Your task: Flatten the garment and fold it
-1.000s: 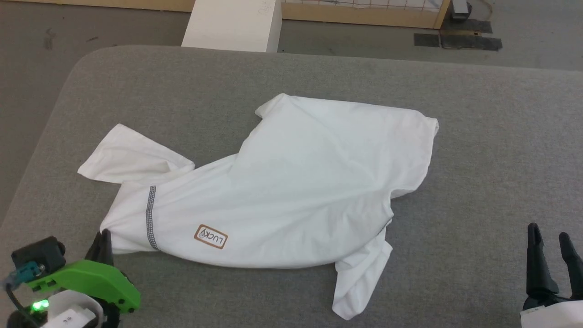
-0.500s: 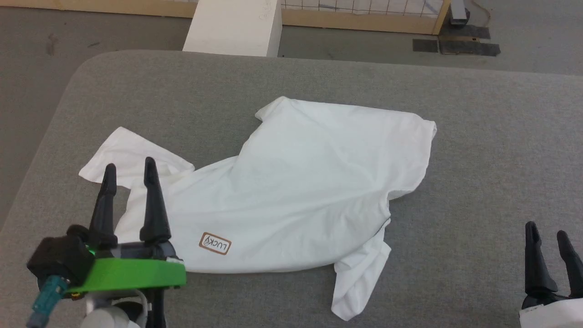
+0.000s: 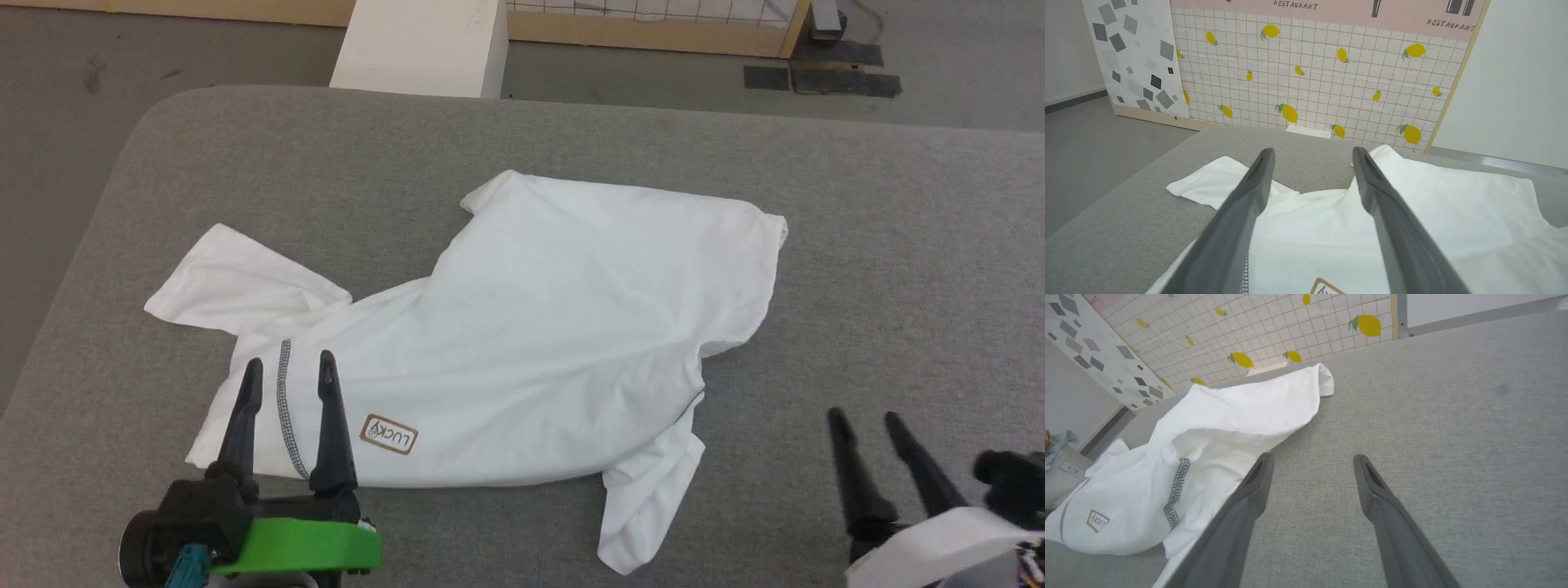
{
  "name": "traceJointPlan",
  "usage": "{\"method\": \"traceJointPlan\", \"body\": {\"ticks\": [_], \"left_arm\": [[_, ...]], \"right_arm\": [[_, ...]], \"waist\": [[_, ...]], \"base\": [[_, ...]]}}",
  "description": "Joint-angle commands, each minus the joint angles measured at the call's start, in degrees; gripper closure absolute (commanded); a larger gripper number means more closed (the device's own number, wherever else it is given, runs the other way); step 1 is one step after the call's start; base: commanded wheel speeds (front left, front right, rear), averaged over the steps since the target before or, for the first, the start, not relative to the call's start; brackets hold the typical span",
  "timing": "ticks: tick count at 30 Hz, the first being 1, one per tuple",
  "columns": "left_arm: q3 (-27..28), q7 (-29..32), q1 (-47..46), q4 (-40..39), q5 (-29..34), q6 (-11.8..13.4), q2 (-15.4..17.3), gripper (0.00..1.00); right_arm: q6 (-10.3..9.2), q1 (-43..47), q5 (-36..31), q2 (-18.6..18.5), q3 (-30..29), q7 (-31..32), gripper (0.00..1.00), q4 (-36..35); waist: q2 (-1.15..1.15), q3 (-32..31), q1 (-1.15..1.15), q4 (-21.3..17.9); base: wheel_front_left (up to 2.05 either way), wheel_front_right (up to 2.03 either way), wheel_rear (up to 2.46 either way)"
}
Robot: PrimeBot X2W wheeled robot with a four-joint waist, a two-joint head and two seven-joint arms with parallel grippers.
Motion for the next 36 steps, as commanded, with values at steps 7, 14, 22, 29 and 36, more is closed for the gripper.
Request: {"method": "traceJointPlan", "body": {"ticks": [7, 14, 22, 29, 36], "left_arm": [[0.1, -0.5, -0.8, -0.4, 1.7, -1.3, -1.7, 0.0], [-0.2, -0.5, -1.5, 0.5, 1.5, -2.5, -3.0, 0.0], [0.2, -0.5, -1.7, 1.1, 1.5, -3.0, -3.7, 0.0], [0.7, -0.5, -1.8, 1.5, 1.1, -3.2, -3.9, 0.0], [1.7, -0.5, -0.8, 1.6, 1.3, -3.7, -4.0, 0.0]], "right_arm": [[-0.08, -3.0, -5.5, -1.6, 8.9, 20.2, 0.0, -1.6], [-0.08, -6.9, -6.2, -6.6, 15.3, 29.2, 0.0, 2.0], [-0.08, -10.4, -7.2, -11.8, 21.8, 34.1, 1.0, 5.2], [-0.08, -11.7, -8.1, -10.9, 19.5, 28.5, 1.0, 7.6], [-0.08, -11.4, -6.9, -9.0, 11.2, 25.7, 1.0, 3.8]], "waist": [[0.0, 0.9, 0.0, 2.4], [0.0, 2.0, 0.0, 5.4], [0.0, 2.4, 0.0, 7.4], [0.0, 1.7, 0.0, 6.1], [0.0, -0.3, 0.0, 1.5]], "base": [[0.0, 0.0, 0.0], [0.0, 0.0, 0.0], [0.0, 0.0, 0.0], [0.0, 0.0, 0.0], [0.0, 0.0, 0.0]]}}
